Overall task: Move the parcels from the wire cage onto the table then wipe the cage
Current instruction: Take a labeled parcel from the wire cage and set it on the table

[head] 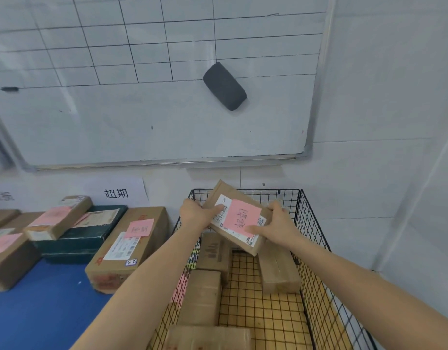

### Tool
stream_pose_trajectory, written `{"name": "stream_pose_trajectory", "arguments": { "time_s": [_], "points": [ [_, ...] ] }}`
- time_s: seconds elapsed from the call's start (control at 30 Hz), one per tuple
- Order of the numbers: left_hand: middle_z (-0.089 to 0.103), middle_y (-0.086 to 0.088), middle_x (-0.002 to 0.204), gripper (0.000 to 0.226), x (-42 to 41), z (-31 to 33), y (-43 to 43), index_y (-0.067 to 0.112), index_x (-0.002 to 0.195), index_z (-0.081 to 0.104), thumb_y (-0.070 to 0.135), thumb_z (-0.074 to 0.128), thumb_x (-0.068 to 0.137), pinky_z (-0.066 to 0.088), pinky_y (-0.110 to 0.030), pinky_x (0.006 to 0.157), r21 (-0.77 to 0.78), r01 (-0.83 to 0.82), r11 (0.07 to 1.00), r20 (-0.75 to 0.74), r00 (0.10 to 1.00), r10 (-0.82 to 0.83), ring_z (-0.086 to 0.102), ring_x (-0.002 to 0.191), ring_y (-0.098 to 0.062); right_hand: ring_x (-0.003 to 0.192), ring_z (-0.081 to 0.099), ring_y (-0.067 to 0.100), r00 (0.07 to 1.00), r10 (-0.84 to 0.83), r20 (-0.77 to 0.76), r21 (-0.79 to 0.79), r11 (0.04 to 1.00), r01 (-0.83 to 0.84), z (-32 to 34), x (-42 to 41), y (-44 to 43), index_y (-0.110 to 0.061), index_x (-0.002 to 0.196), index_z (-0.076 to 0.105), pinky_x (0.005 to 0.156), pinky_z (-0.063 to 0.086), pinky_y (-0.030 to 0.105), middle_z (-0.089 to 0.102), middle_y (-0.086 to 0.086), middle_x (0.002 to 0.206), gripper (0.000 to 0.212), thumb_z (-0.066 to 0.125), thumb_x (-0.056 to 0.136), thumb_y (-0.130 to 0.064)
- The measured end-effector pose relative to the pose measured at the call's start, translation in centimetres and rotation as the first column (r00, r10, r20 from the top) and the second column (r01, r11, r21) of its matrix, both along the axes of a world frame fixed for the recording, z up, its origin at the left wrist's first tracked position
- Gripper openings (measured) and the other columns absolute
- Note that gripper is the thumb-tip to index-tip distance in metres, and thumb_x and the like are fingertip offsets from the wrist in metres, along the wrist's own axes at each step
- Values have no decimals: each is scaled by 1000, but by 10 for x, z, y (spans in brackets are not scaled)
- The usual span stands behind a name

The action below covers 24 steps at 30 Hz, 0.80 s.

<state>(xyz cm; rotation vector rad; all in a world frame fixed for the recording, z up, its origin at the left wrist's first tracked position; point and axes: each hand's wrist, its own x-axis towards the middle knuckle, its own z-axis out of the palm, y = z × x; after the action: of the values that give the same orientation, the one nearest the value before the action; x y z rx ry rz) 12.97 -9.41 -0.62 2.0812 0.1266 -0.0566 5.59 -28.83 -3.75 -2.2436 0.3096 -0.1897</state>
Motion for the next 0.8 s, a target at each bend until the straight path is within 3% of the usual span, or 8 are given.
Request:
{"name": "stream_pose_trajectory", "arguments": {
  "time_s": [0.13,0.27,0.37,0.43,0.5,0.6,0.67,0.8],
  "points": [
    [36,-16,130,90,-6,4,-9,-4,133,27,41,77,74,46,-29,89,205,-19,979,95,995,0,45,119,-25,86,62,9,999,19,-42,96,995,-15,-8,2,4,-15,111,35,55,52,20,58,2,112,67,83,70,-39],
    [16,-15,143,90,-17,4,-19,7,140,18,9,79,74,44,-19,67,21,-35,999,147,989,32,49,103,-23,76,64,12,995,-8,-97,268,963,34,-11,2,6,-9,110,37,48,55,23,57,5,109,58,80,77,-29],
    [31,-14,137,79,-23,-5,-28,11,135,21,0,73,76,43,-19,47,-4,19,1000,95,995,-19,46,86,-15,83,67,24,991,-62,-122,405,908,106,-11,4,11,-7,116,38,49,57,26,55,16,123,54,76,81,-25],
    [52,-11,125,72,-23,-12,-29,13,132,23,4,72,79,54,-24,59,22,88,996,54,995,-89,59,87,-18,82,66,25,988,-72,-138,421,899,124,-13,4,12,-6,120,38,50,57,27,53,17,128,54,73,83,-23],
    [59,-9,120,78,-25,-20,-27,16,137,22,8,73,79,57,-29,73,36,182,983,17,983,-182,64,99,-22,79,67,25,986,-86,-146,435,889,142,-17,6,11,-7,126,36,53,59,29,52,17,131,56,71,85,-22],
    [49,-5,132,86,-34,-27,-24,22,142,22,22,77,76,52,-36,90,193,330,924,-3,942,-336,53,116,-23,71,72,26,978,-131,-163,472,860,194,-22,11,13,-8,132,39,58,61,34,52,18,132,57,69,87,-25],
    [41,-3,138,84,-37,-34,-23,23,142,24,30,75,76,46,-38,98,264,343,902,34,931,-364,46,123,-22,69,72,26,978,-125,-169,470,862,191,-25,15,16,-8,133,41,60,61,36,54,18,131,56,68,88,-26],
    [40,-1,141,76,-40,-42,-18,26,144,26,33,70,82,44,-41,102,168,288,943,28,955,-297,43,127,-22,66,73,27,977,-98,-187,447,878,174,-25,8,29,-9,136,37,60,61,34,51,19,135,54,62,92,-28]
  ]
}}
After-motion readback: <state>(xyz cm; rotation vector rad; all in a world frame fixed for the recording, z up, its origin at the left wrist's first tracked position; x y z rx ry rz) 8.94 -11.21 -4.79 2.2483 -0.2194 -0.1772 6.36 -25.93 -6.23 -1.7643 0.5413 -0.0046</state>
